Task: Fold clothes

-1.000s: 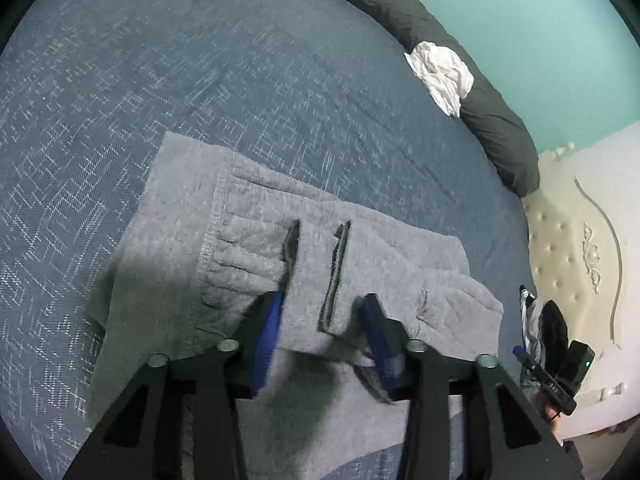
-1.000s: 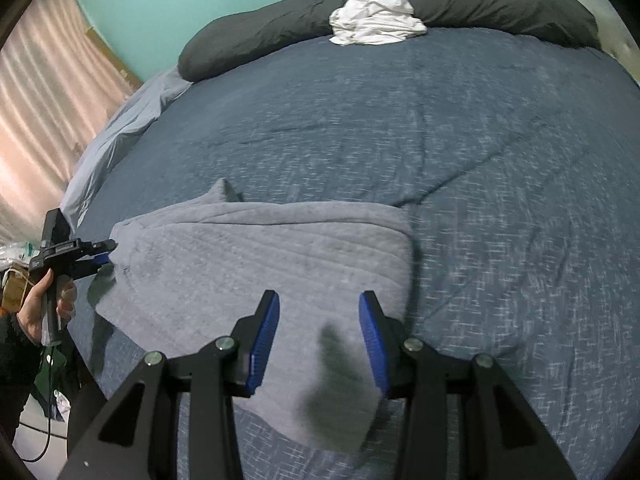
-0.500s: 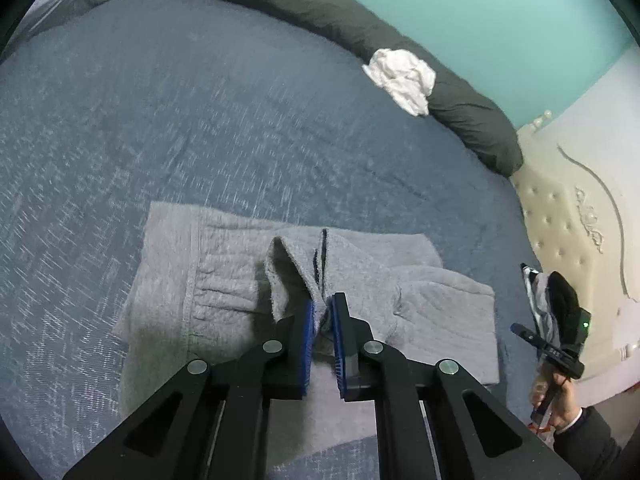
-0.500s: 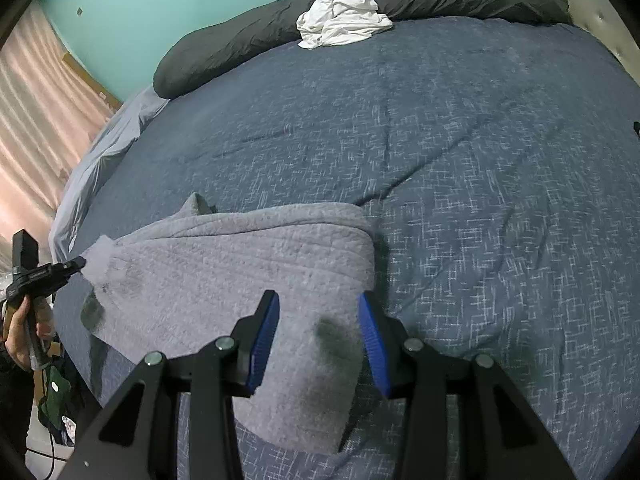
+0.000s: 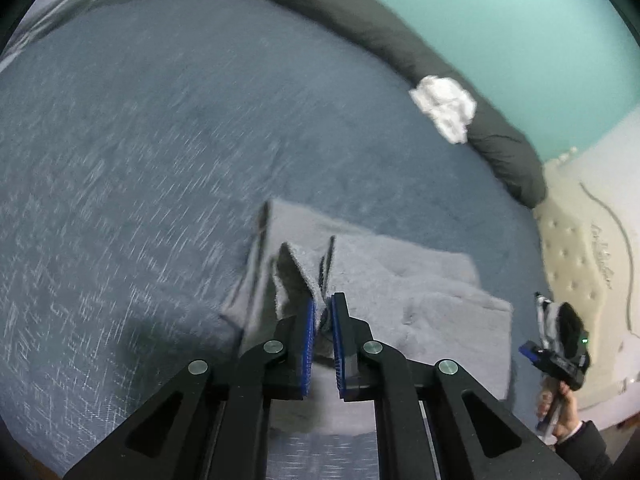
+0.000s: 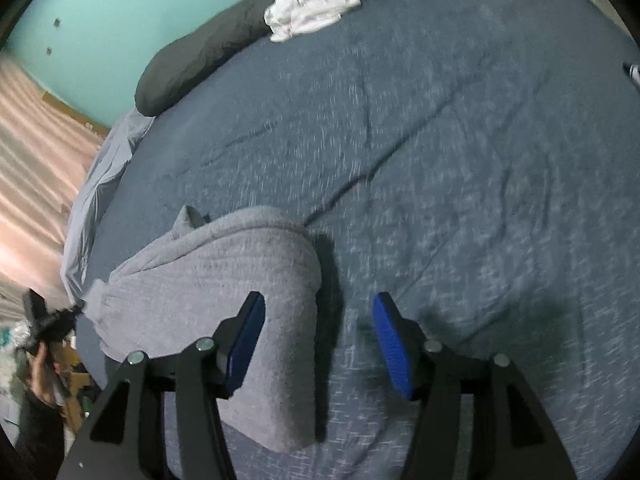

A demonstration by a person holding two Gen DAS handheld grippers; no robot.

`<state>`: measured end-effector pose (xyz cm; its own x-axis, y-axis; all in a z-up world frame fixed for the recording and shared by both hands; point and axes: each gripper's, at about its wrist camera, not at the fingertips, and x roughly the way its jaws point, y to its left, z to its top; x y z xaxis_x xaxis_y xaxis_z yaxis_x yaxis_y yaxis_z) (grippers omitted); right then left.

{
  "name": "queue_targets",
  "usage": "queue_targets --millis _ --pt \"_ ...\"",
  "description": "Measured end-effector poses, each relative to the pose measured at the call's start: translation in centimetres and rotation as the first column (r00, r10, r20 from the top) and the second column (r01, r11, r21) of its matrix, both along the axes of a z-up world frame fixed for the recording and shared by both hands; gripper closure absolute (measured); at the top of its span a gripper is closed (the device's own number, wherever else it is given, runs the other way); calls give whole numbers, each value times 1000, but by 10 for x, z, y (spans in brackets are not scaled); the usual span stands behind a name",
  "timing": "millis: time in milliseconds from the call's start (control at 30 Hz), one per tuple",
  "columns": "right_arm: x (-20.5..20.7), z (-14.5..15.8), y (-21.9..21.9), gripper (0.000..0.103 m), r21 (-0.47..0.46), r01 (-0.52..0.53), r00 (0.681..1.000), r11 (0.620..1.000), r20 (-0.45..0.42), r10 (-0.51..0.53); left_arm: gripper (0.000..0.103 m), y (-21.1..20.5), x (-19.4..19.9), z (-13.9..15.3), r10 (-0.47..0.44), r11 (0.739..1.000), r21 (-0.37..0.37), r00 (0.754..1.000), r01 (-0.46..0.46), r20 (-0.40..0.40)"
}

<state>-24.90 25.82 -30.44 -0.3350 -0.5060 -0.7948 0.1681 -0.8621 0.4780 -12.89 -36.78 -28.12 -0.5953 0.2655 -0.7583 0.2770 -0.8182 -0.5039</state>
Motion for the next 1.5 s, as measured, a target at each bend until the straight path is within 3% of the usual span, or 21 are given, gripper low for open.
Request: queue_targets --millis 233,300,367,433,633,700,767,867,933,1133,1233,1367,1500 --pt "-5 -19 -26 41 -29 -56 997 998 55 58 86 -8 7 -12 6 999 31 1000 -7 28" --pt "-7 -24 -33 40 -35 -73 995 997 68 75 78 -11 8 -9 10 1000 26 1000 -11 26" --pt "-9 -28 -40 39 -38 -79 993 996 81 81 62 -15 10 -9 19 999 25 1000 -20 24" --pt "-12 -35 -46 39 -44 -81 991 996 102 85 52 -21 11 -12 40 999 24 999 -40 25" --pt "-12 -50 -62 40 -33 -100 987 994 126 103 49 -26 -3 -47 23 996 80 995 -31 94" --pt "-11 -50 -67 49 -27 -110 986 994 120 113 49 -26 -5 -55 23 994 105 995 -33 92" --pt "-11 -48 -71 67 -15 -123 986 992 111 124 49 -26 -5 -61 27 991 130 996 -38 85" --pt "-11 -43 -75 84 -1 -144 986 990 84 143 50 -22 -6 -60 29 993 113 997 -37 75" --pt "-12 -34 -75 87 -9 -145 988 989 58 145 55 -18 -9 -54 16 995 93 997 -23 69" --pt "-14 20 -63 90 -57 -153 986 987 -73 149 71 1 -20 -37 -25 999 41 998 23 56" --pt "-18 48 -50 90 -58 -149 982 987 -122 141 87 14 -26 -32 -45 998 48 998 42 50" --pt "-12 74 -17 91 -39 -121 980 992 -164 113 96 42 -27 -25 -113 993 33 992 111 53" --pt "-13 90 29 91 9 -75 981 997 -180 75 96 80 -39 -19 -174 984 41 984 173 39"
